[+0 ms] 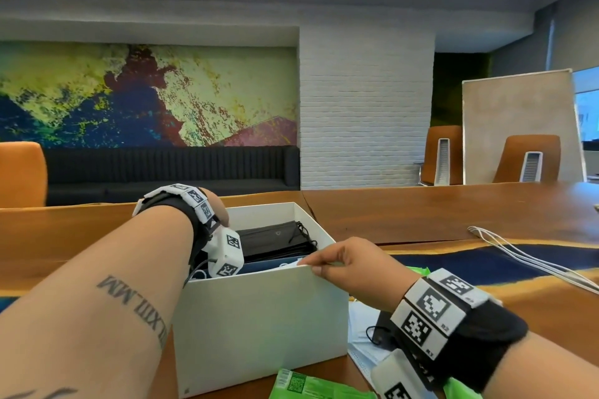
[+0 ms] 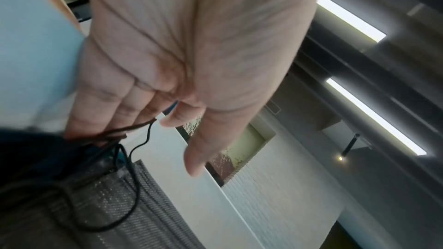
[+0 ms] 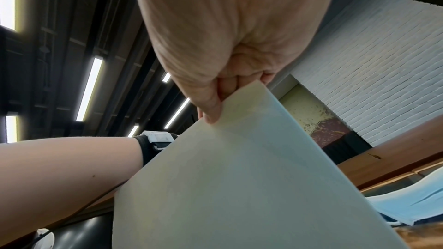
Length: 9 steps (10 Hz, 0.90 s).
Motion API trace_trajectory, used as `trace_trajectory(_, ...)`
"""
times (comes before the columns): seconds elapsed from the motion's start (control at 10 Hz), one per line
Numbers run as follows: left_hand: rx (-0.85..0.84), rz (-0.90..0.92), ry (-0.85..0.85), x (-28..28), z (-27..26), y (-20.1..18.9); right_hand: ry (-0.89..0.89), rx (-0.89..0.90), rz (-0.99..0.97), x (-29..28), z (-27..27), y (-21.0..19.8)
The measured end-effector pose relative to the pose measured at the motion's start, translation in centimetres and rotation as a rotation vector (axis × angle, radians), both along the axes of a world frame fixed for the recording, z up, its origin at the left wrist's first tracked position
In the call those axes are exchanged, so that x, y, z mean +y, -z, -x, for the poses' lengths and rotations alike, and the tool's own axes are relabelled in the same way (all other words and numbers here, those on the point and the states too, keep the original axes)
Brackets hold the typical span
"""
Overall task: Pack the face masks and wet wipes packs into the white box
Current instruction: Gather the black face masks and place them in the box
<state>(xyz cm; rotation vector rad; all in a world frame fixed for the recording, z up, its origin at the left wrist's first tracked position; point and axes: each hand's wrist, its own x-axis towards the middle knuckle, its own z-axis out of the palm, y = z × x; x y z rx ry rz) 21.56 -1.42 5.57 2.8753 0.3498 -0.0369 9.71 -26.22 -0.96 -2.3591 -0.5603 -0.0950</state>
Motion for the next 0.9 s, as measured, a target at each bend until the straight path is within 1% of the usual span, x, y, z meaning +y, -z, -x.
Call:
trace_trajectory(0.1,0.08,0.093,0.028,-0.4,0.6,-0.8,0.001,-0.005,-0.01,0.0,0.1,0.0)
trace_trajectory(0.3,0.076,0.372,0.031,-0.5,3.4,-4.0,0.01,0.001,-0.015,0.2,0.2,0.0)
trace_trajectory(0.4,0.045,0.621,0.078,0.3,4.5,-5.0,0.03,0.01,-0.022,0.4,0.4,-0.1)
trace_trajectory(0.5,0.032,0.789,0.172,-0.4,6.7,-4.9,0.053,0.016,-0.05,0.6,0.7,-0.4)
trace_trajectory(0.6,0.087,0.773,0.276,-2.2,9.8,-3.1,0.061,0.01,-0.09,0.3,1.3,-0.9)
trace_trajectory(0.7,0.157,0.641,0.338,-4.2,12.4,-0.8,0.093,-0.027,-0.16,-0.7,1.9,-1.6)
trace_trajectory(0.8,0.129,0.303,0.374,-5.2,14.6,1.2,0.203,-0.064,-0.148,-2.9,2.4,-2.1)
trace_trajectory(0.9,-0.03,0.027,0.4,-5.4,15.5,2.7,0.297,0.021,0.173,-5.6,2.7,-2.3)
